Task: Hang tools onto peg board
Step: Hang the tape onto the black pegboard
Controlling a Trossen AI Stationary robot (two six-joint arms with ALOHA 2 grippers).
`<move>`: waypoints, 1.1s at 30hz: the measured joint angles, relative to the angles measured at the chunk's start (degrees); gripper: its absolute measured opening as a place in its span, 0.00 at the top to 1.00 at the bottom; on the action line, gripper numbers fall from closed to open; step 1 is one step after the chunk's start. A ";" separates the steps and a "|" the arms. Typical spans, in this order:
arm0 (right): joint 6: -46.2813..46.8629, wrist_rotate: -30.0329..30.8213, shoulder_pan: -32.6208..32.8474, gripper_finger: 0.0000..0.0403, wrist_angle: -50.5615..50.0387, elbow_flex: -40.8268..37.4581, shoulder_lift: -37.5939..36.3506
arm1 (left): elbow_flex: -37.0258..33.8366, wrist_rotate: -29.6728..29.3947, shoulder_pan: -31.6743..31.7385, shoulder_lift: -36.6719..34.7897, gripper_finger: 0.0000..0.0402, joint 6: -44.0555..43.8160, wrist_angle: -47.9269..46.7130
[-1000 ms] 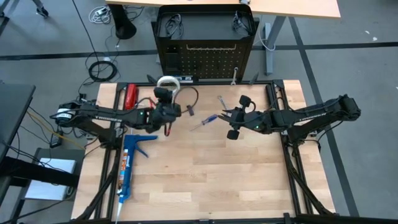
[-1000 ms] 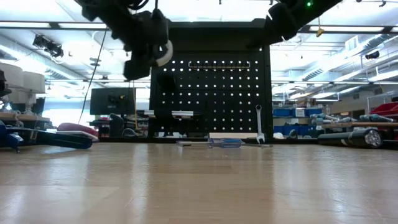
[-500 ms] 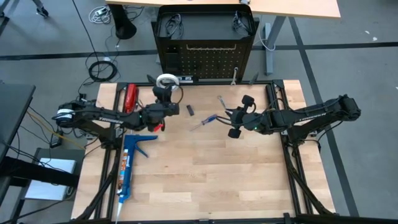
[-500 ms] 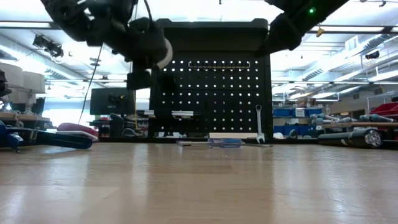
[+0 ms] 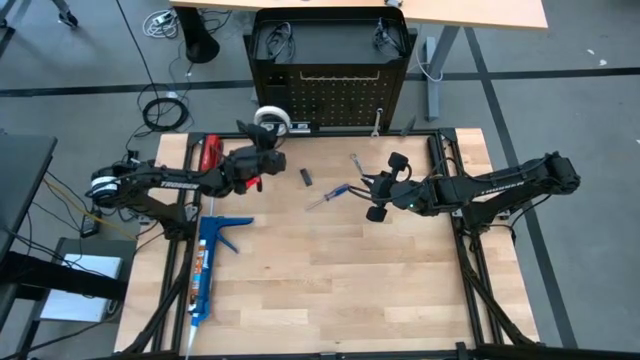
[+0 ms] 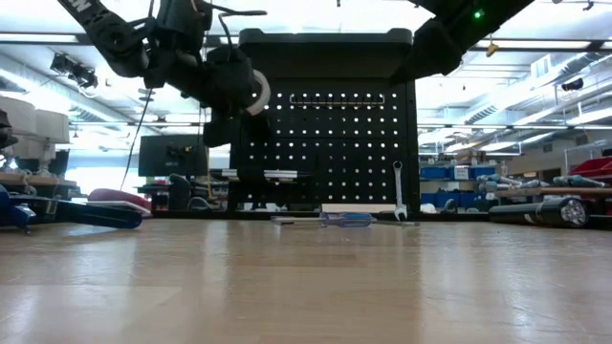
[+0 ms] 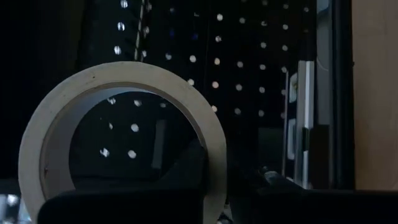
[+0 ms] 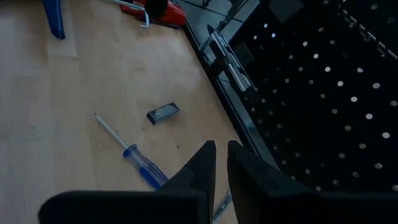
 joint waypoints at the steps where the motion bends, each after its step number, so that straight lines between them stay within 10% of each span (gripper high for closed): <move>1: 0.00 -0.01 0.00 0.88 0.00 0.00 0.00 | 0.00 0.10 0.33 0.00 0.91 -0.55 -0.38; 33: -7.13 -2.62 -2.25 0.92 14.06 -6.32 0.02 | 6.75 8.65 6.34 0.96 0.93 -8.72 -16.73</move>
